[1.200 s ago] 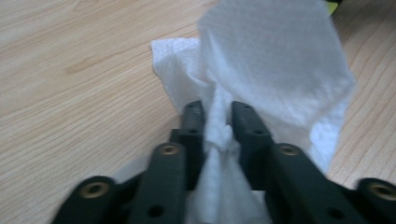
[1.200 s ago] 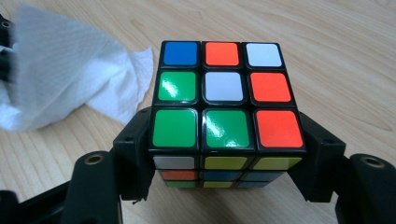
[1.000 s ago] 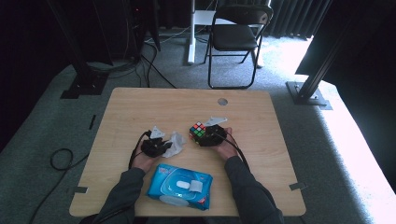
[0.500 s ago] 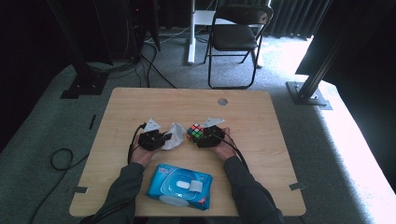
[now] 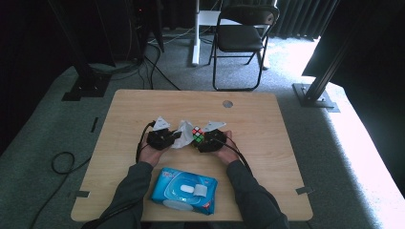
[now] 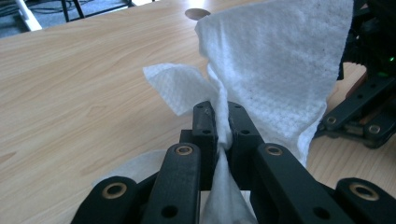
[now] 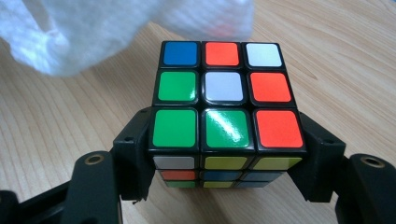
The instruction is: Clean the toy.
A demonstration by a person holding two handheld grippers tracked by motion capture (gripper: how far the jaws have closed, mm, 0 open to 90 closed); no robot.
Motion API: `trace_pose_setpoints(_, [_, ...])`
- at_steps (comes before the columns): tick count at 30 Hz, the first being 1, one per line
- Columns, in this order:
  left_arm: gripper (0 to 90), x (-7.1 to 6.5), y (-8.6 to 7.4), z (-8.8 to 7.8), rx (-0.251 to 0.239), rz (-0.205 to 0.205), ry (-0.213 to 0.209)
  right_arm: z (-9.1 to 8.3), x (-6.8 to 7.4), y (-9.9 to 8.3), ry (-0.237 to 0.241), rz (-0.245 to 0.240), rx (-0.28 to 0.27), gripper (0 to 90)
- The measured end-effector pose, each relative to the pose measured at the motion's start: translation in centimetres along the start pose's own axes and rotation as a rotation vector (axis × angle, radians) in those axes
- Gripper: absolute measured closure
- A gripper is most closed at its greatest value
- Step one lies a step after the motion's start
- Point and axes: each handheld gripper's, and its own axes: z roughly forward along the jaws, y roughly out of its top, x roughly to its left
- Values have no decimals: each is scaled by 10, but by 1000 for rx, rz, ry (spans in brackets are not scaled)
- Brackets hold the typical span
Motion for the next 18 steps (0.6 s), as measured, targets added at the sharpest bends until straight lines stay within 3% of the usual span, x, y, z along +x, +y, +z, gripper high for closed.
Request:
trace_pose_setpoints(12, [844,-7,6,10,14,25,-7,0,6,3,24,-14,-10,339])
trace_pose_setpoints(18, [843,-6,8,14,29,37,19,0,10,6,44,-28,-19,339])
